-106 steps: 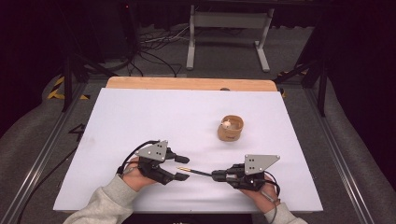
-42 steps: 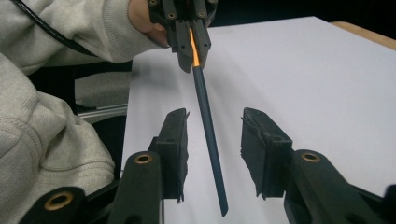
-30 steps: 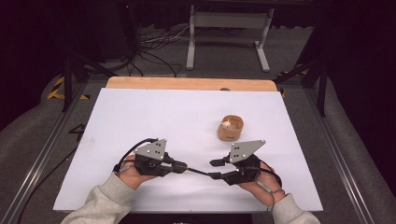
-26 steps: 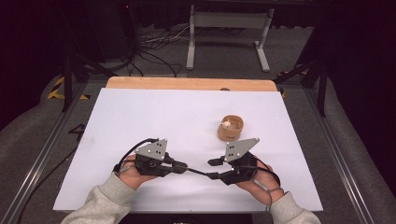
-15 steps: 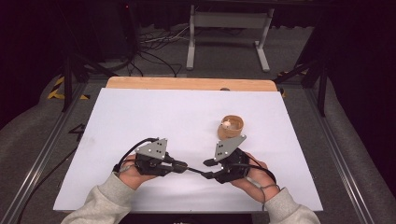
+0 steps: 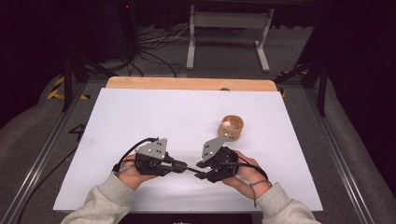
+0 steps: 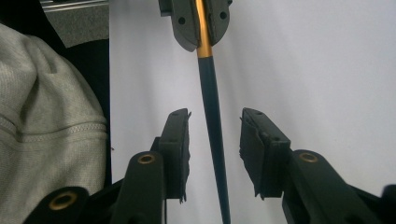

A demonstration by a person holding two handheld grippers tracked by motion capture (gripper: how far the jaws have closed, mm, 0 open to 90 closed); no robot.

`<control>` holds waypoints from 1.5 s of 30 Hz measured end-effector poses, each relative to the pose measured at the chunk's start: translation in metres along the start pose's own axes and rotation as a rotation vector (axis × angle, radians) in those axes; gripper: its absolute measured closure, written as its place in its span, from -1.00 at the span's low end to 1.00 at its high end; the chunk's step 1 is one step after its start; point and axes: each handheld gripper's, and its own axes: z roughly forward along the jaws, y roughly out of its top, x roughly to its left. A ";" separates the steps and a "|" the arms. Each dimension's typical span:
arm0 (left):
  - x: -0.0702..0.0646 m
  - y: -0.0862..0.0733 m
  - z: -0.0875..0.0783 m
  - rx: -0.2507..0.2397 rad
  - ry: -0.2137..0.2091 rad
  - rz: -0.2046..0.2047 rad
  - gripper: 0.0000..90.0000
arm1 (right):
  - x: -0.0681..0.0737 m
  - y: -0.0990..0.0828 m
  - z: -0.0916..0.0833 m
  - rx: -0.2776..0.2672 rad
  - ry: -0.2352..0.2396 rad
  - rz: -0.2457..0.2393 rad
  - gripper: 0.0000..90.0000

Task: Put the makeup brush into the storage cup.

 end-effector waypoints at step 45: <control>0.002 -0.005 -0.005 -0.083 0.022 -0.042 -0.05 | 0.004 0.011 0.005 0.047 -0.010 -0.083 0.86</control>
